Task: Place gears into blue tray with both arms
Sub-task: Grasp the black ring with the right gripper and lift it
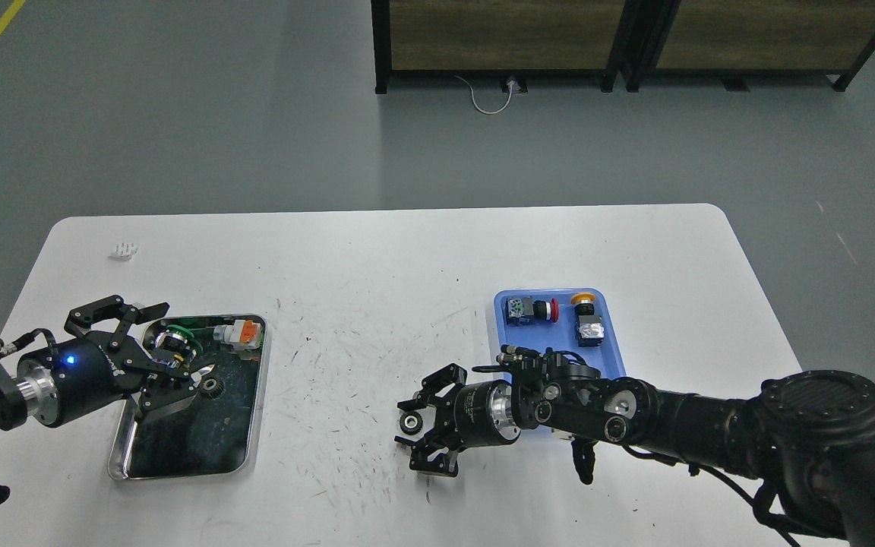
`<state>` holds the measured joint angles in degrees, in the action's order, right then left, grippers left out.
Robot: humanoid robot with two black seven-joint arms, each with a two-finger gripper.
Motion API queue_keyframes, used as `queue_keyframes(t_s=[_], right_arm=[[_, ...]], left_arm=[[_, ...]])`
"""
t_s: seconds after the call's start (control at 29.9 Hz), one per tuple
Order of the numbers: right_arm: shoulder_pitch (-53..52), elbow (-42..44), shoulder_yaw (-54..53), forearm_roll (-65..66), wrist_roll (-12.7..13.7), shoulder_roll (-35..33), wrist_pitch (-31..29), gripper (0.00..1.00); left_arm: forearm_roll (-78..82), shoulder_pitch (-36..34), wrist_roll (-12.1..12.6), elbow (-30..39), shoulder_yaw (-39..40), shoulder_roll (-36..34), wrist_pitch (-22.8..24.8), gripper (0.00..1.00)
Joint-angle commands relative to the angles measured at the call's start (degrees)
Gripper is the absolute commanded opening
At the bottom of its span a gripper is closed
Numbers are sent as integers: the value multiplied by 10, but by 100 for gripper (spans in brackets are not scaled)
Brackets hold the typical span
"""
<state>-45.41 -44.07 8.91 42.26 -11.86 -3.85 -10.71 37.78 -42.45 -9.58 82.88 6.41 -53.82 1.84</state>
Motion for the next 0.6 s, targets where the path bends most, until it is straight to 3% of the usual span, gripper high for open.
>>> queue_keyframes(t_s=[0.0,0.57], right_arm=[[1,0,1,1,1,-2,-1,41],[0,-11,-10,1,2,-22,-20,30]], left_arm=[[1,0,0,0,-1,-1,-1,98],[6,0,1,-6,-3,0,-1,98]])
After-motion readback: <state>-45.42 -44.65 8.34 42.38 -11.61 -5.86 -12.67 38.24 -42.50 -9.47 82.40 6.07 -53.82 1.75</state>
